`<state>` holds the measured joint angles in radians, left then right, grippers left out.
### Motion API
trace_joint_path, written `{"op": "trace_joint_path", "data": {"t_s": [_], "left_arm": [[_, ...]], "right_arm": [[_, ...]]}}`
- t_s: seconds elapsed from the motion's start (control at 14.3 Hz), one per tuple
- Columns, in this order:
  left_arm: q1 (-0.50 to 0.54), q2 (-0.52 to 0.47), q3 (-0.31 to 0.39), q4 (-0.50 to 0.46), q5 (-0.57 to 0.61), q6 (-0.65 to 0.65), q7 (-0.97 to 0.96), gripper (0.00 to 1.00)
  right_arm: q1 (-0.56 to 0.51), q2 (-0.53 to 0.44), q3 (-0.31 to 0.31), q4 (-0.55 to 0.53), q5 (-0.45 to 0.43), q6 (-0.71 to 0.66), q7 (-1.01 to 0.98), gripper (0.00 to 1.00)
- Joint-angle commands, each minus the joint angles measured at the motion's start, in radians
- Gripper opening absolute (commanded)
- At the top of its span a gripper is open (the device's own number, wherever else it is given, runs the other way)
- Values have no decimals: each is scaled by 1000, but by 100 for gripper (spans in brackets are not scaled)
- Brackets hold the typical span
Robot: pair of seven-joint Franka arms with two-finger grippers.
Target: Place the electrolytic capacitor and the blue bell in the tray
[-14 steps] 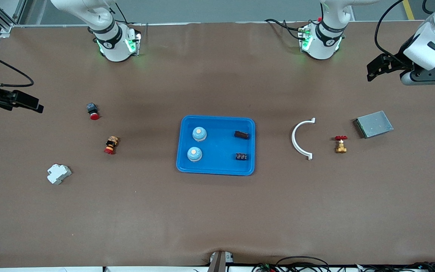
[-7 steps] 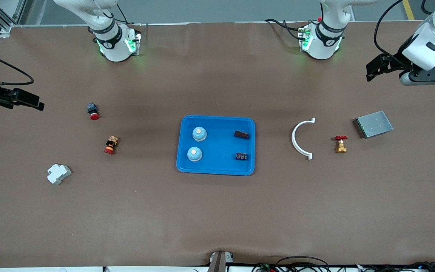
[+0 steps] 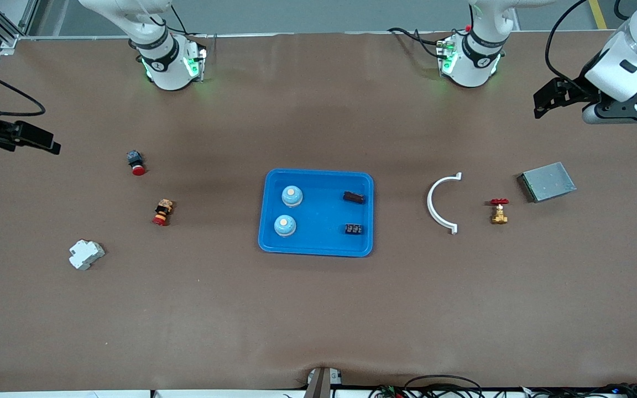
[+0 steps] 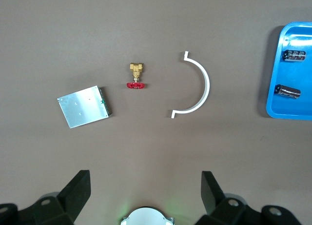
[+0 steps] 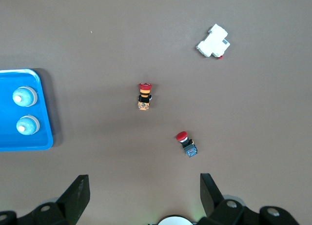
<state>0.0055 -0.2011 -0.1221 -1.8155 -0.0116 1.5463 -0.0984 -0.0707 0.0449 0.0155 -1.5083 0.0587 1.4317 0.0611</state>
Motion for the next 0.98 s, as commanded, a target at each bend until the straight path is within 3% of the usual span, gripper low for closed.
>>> {"op": "trace_joint_path", "data": {"t_s": [0.0, 0.91], "left_arm": [[10, 2, -5, 21, 12, -11, 25, 100], [11, 138, 4, 200, 13, -12, 5, 100]], "right_arm": [[-21, -48, 17, -26, -11, 15, 5, 100], [-27, -42, 17, 10, -36, 12, 6, 100]]}}
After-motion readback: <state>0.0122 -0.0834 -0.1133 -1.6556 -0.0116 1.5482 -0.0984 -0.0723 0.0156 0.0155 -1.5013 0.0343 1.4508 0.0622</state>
